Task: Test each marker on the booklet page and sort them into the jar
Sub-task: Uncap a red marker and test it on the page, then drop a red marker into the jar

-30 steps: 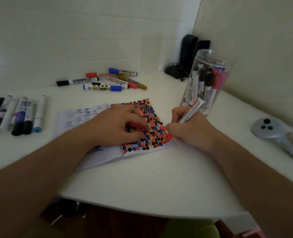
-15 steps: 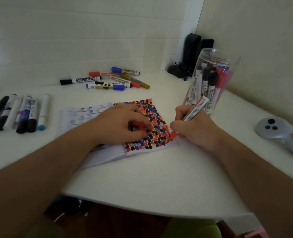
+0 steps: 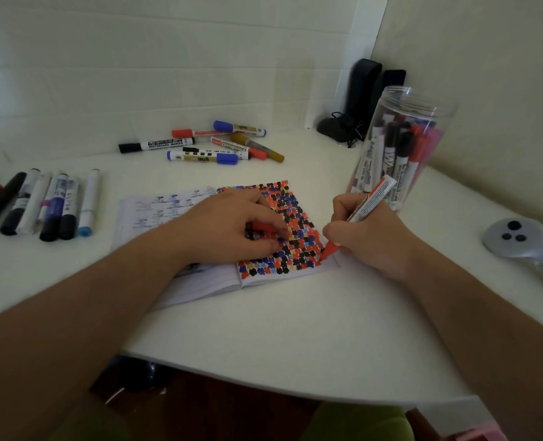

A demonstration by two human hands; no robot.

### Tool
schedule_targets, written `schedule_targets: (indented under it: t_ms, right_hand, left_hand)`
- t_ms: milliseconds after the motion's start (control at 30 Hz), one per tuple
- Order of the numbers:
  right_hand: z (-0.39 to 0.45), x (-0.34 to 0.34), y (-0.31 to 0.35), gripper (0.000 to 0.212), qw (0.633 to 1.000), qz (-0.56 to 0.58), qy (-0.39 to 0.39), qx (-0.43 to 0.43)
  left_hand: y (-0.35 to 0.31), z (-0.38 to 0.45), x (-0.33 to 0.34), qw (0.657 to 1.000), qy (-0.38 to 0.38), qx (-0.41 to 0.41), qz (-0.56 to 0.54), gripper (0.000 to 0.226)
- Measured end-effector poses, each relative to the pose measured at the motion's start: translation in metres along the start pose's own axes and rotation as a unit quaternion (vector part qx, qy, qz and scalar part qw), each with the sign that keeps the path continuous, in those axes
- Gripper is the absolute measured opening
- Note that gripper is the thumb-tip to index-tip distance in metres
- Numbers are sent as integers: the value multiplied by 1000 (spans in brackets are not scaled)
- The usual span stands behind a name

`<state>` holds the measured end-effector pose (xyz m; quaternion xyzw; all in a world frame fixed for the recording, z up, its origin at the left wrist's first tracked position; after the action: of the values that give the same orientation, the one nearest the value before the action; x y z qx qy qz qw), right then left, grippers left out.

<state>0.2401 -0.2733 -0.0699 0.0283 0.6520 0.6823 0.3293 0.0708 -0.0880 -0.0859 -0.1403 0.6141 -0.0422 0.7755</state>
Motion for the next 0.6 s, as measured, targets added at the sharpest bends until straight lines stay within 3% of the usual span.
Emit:
schedule_targets:
  t_ms: [600]
  right_hand:
    - [2,-1,-5,32,1000,-9,-3,7]
  left_hand:
    - [-6,-1,-2,1000,15,-17,1,40]
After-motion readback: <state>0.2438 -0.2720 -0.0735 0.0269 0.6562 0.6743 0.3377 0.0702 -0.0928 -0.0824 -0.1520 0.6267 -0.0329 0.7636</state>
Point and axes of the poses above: each hand's wrist, its own z-axis towards the middle knuckle, its own x-axis out of the palm, y = z × x, the point moved 1 cm from there along z, towards the middle knuckle, and after that the axes turned 6 degrees about z, right-handed, at the moved point
